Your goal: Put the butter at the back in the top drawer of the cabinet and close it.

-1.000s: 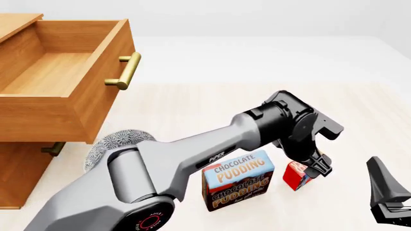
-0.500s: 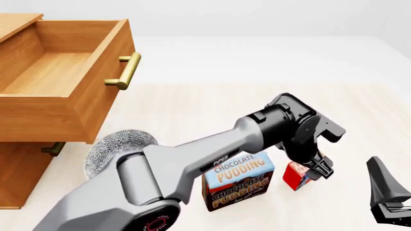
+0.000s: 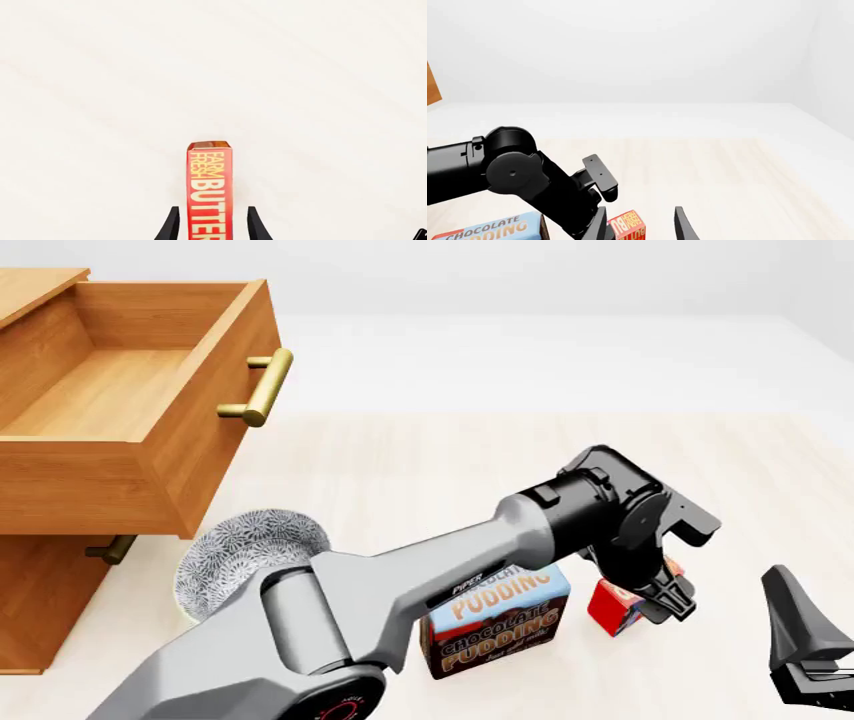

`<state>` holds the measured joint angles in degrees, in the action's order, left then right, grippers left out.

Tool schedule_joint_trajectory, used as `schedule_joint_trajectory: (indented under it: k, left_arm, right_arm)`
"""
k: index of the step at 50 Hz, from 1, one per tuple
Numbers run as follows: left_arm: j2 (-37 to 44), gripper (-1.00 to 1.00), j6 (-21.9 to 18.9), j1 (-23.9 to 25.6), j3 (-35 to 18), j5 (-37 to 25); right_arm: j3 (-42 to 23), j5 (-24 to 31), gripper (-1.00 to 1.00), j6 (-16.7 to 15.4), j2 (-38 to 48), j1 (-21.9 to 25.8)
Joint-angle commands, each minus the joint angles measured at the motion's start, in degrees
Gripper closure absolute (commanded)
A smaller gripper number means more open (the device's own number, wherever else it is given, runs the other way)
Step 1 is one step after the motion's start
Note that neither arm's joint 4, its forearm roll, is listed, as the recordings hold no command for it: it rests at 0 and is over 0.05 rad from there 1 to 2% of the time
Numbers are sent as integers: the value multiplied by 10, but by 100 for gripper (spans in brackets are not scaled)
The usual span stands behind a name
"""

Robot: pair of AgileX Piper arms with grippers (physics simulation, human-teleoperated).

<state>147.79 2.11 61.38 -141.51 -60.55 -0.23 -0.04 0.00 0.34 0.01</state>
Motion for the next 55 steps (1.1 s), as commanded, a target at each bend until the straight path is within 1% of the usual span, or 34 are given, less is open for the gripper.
schedule_joint_trajectory:
  k: [1, 30, 42, 43, 46, 47, 53, 55]
  left_arm:
    - [9, -100, 3, 3, -7, -1]
    - [35, -100, 13, 7, -32, -7]
    - [55, -100, 18, 9, -59, -22]
    - [60, 100, 18, 6, -67, -27]
    - [80, 100, 20, -2, -103, -47]
    - [83, 100, 20, -3, -108, -50]
    - [82, 100, 24, -1, -111, -51]
    - [75, 100, 38, -2, -105, -42]
  right_arm:
    - [0, 0, -100, 0, 0, 0]
    - [0, 0, -100, 0, 0, 0]
    - [0, 0, -100, 0, 0, 0]
    - [0, 0, -100, 0, 0, 0]
    - [0, 0, -100, 0, 0, 0]
    - [0, 0, -100, 0, 0, 0]
    - [0, 0, -100, 0, 0, 0]
    - [0, 0, -100, 0, 0, 0]
